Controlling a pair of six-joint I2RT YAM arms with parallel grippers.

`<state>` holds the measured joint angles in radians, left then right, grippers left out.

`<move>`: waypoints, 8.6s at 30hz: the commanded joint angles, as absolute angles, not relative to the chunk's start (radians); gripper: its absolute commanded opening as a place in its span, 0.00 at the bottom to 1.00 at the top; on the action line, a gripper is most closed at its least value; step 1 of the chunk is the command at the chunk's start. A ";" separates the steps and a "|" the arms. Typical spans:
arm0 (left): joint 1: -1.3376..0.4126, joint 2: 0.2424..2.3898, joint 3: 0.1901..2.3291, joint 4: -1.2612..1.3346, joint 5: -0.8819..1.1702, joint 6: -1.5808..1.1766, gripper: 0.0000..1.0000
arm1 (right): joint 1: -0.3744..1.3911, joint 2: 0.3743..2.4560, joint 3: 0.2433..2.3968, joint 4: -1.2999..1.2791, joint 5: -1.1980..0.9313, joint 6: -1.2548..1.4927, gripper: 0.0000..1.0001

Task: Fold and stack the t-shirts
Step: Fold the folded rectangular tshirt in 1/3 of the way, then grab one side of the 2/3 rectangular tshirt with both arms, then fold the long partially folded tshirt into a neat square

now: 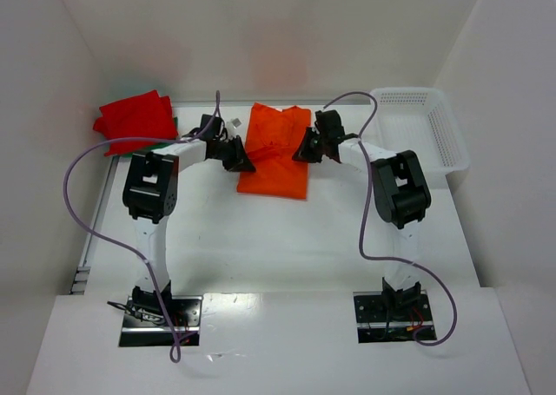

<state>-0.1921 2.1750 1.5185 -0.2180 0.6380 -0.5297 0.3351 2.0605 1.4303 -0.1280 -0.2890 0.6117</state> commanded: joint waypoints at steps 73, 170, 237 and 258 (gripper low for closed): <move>-0.184 1.876 1.086 -0.034 0.454 -0.604 0.54 | 0.425 1.792 0.939 -0.026 -0.187 0.632 0.43; -0.035 2.148 1.758 -0.414 0.457 -0.502 0.67 | 0.256 2.083 1.638 -0.138 -0.187 0.545 0.40; -0.038 2.088 1.577 -0.198 0.592 -0.532 0.48 | 0.281 2.092 1.643 -0.164 -0.293 0.491 0.00; -0.066 2.160 1.594 -0.178 0.615 -0.543 0.20 | 0.281 2.121 1.634 -0.164 -0.284 0.491 0.00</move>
<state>-0.0647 2.1426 1.5635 -0.2047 0.5835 -0.5526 0.2874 2.1620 1.6283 -0.1947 -0.2985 0.4892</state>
